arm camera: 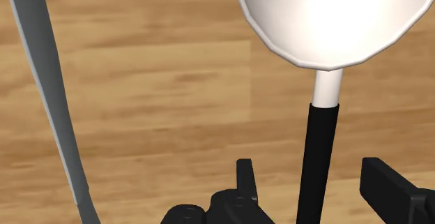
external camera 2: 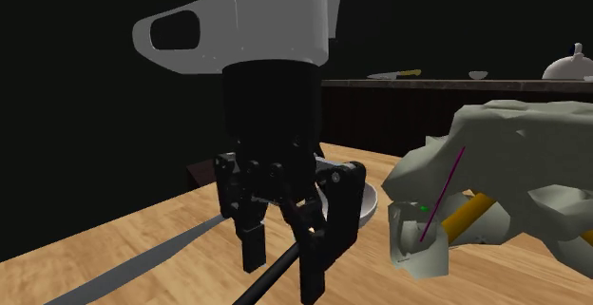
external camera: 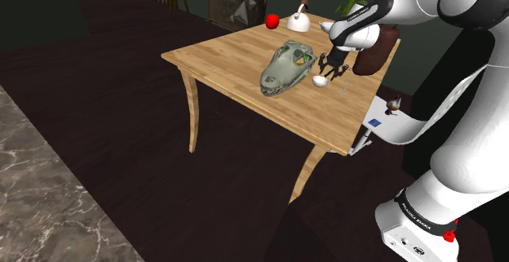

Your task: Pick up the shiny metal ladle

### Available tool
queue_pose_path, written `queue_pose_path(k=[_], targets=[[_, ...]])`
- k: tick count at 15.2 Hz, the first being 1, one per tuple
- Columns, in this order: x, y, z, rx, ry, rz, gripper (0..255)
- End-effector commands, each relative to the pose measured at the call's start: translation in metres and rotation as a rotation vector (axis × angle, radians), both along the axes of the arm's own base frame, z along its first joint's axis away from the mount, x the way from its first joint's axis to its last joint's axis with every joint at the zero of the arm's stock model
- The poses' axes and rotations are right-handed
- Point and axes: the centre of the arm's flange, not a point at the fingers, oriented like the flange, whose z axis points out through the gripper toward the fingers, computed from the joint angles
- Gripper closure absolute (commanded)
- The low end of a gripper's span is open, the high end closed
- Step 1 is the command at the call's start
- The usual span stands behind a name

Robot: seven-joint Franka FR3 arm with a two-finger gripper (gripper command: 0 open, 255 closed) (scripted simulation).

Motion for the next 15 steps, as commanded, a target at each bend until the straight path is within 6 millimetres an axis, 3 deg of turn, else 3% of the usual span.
queue_pose_path(k=[1,9,15], targets=[[0.0,0.0,-0.001,0.0,0.0,0.0,255],[0.0,-0.001,-0.001,0.0,0.0,0.0,255],[0.0,-0.001,0.031,0.0,0.0,0.0,255]])
